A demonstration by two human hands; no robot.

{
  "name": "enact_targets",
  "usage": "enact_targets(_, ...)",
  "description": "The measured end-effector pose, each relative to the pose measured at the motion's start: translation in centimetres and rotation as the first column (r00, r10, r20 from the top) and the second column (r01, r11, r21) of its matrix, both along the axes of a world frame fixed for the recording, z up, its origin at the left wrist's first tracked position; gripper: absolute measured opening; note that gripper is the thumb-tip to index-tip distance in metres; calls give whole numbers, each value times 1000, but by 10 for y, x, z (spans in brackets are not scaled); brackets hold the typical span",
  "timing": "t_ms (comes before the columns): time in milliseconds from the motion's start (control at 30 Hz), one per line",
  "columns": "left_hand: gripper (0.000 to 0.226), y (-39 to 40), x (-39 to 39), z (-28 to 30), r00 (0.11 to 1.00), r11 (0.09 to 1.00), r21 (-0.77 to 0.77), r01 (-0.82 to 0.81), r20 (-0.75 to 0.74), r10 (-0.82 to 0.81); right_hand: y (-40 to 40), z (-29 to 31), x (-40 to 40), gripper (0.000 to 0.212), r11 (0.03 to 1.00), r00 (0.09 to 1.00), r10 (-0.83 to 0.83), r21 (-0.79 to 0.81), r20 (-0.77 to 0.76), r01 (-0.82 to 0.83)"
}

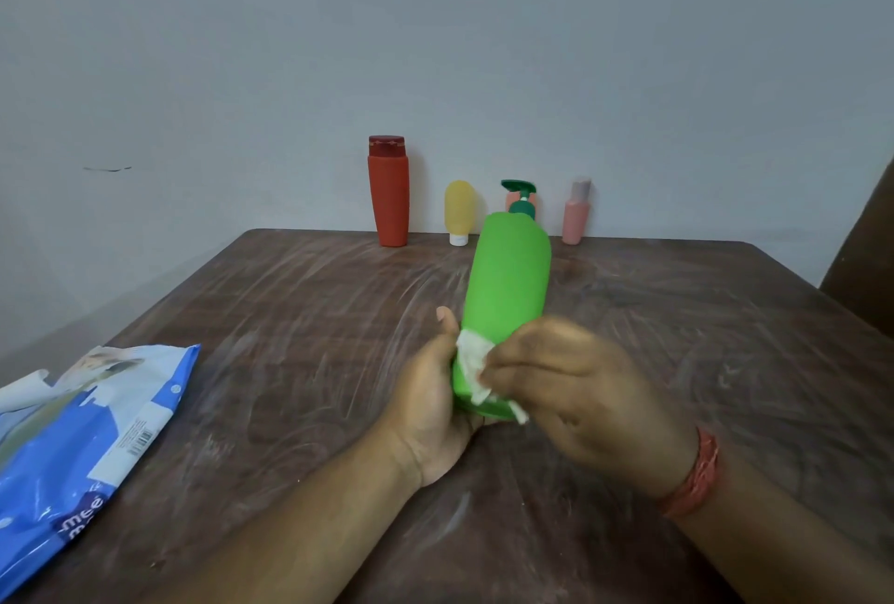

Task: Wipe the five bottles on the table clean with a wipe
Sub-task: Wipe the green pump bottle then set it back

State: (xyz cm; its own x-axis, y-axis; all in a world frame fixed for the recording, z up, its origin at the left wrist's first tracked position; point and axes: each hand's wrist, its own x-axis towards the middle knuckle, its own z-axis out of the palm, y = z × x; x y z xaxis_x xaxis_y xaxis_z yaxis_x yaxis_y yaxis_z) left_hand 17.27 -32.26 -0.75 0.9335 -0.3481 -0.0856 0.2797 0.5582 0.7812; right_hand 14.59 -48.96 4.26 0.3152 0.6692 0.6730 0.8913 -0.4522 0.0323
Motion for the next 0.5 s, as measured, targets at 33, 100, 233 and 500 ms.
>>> enact_targets(33, 80, -1, 0, -1, 1000, 1000, 3, 19, -6, -19, 6, -1, -4, 21, 999, 999, 37, -36, -8, -37)
enact_targets(100, 74, -1, 1, -2, 1000, 999, 40, 22, 10, -22, 14, 1, -6, 22, 996, 998, 54, -71, -21, -55)
enact_targets(233, 72, 0, 0, 2, 998, 999, 28, -28, 56, 27, 14, 8, -3, 21, 990, 999, 50, -132, -10, -51)
enact_targets(500, 93, 3, -2, 7, 994, 995, 68, -69, 86, 63, -10, 2, 5, 16, 1000, 997, -18, -9, -74, 17)
